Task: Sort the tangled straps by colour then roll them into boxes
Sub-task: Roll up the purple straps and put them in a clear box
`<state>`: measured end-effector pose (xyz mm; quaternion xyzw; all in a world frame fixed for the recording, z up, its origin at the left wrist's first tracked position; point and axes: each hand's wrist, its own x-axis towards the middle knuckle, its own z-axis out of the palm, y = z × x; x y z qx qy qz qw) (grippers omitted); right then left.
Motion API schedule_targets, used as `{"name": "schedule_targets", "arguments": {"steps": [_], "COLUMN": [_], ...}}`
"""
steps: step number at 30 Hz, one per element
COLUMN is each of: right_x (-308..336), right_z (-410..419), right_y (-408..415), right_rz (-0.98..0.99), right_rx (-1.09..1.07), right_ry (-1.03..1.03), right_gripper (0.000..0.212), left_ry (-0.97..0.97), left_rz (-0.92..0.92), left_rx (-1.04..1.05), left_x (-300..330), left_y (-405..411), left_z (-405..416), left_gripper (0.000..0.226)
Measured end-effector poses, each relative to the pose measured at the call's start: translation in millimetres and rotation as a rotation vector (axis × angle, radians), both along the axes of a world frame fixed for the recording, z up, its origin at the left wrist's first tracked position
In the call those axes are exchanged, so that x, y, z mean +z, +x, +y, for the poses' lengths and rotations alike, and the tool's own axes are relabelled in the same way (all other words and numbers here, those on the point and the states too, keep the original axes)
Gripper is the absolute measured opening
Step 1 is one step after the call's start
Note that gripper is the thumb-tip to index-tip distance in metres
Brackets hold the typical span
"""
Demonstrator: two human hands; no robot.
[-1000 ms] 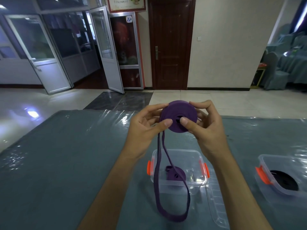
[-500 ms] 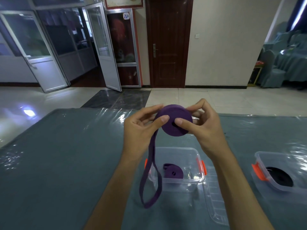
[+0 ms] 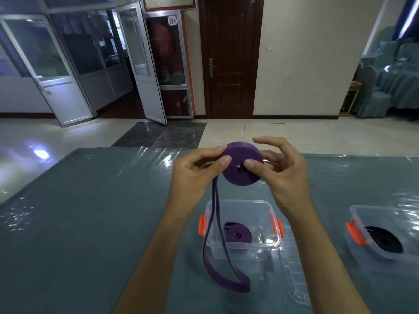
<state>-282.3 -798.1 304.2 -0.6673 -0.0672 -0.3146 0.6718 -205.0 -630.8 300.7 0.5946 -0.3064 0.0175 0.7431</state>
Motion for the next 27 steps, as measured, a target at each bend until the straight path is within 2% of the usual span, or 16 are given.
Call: {"name": "schedule_targets", "arguments": {"steps": [3,5,8,11,15,17,19,24,27], "right_x": [-2,-7,-6,1,-3,-6,-5,-2,-8], "right_z": [2,1,-3,1,4,0,-2,-3,-6], "right_y": [3,4,3,1,1,0,-2,-2,0], "right_rz": [-0.043,0.018,0.103,0.032,0.005,0.075,0.086,-0.03,0.053], "right_rx": [-0.069,0.001,0.133,0.095,0.03,0.087,0.12,0.007,0.054], "right_ry": [-0.011,0.024,0.014,0.027,0.044,0.03,-0.009,-0.094,-0.078], "right_gripper": [0.032,0.027,0.03,0.039,0.034,0.038,0.04,0.043,0.042], "left_ry": [0.048,0.055,-0.024,-0.074,0.031,0.059,0.016,0.072,0.12], "left_rz": [-0.017,-0.044,-0.007,0.022,-0.058,-0.095,-0.037,-0.031,-0.095], "left_rx": [-0.057,-0.038,0.051,0.101,-0.012,0.02,0.064,-0.06,0.009], "left_x": [-2,-1,-2,-8,-5,-3,0,-5,-4], "left_y": [3,5,3,0,10,11,5,9,9], "left_z": [0,1,0,-5,0,1,-1,3,5], "left_gripper": [0.039,0.036,0.03,0.026,0.031,0.028,0.025,0.035,0.03]}}
